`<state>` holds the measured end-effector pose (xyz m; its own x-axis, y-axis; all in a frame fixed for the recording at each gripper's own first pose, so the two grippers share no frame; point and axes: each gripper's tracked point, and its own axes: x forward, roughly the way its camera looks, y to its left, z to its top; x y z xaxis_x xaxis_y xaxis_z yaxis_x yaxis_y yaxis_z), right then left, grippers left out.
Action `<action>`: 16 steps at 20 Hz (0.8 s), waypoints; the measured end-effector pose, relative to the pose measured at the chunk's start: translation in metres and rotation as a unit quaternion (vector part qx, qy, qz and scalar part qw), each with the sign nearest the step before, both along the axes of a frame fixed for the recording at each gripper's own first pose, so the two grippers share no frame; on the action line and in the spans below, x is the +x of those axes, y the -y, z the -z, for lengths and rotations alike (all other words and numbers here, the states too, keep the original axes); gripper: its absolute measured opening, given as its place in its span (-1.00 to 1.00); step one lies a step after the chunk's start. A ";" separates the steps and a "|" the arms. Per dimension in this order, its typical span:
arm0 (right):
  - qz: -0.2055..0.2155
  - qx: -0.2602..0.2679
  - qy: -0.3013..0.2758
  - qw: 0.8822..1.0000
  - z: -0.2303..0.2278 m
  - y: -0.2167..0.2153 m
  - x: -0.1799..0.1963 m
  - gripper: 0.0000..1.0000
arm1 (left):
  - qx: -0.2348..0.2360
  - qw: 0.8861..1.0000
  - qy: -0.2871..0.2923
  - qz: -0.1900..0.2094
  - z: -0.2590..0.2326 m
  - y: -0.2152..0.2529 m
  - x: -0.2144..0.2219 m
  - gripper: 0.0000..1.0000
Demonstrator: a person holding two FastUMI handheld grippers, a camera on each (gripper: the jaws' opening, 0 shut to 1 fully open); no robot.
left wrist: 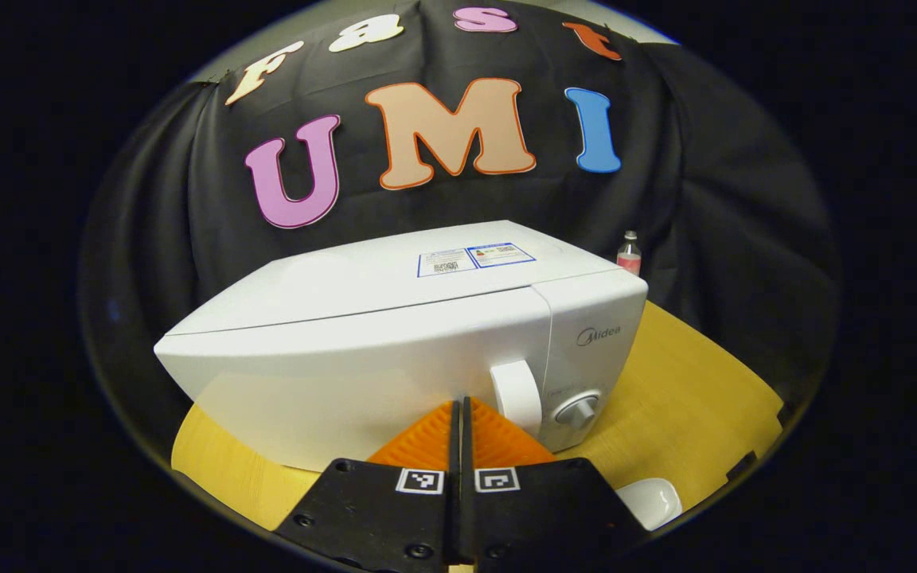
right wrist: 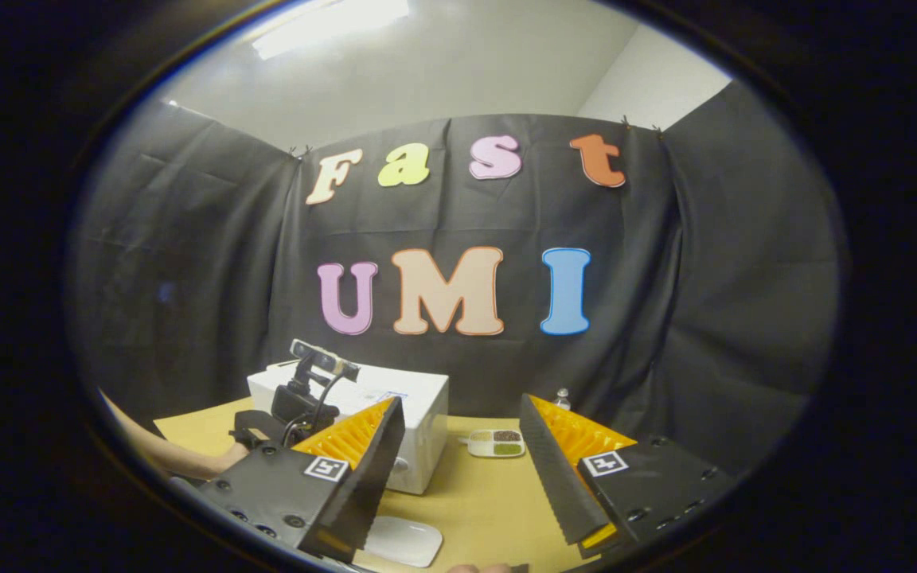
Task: Open the microwave oven with the left hand, put the food in, and close the microwave oven.
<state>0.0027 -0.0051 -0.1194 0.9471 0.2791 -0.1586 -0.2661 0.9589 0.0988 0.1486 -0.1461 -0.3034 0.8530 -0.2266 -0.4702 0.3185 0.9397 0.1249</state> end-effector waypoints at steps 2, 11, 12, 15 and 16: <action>-0.003 -0.006 -0.002 1.000 0.003 -0.003 0.001 0.67 | 0.004 1.000 0.001 0.007 0.000 0.001 0.001 -0.99; -0.006 -0.010 -0.008 1.000 0.006 -0.006 0.004 0.70 | -0.076 0.989 0.128 0.020 -0.144 0.020 -0.036 -1.00; -0.008 -0.008 -0.011 1.000 0.009 -0.006 0.005 0.73 | -0.097 0.985 0.141 0.021 -0.169 0.021 -0.047 -1.00; -0.012 0.010 -0.009 1.000 0.004 -0.006 0.013 0.77 | -0.149 0.974 0.170 0.007 -0.235 0.012 -0.083 -1.00; -0.015 0.015 -0.008 1.000 0.003 -0.007 0.018 0.77 | -0.157 0.972 0.174 -0.002 -0.251 0.008 -0.091 -1.00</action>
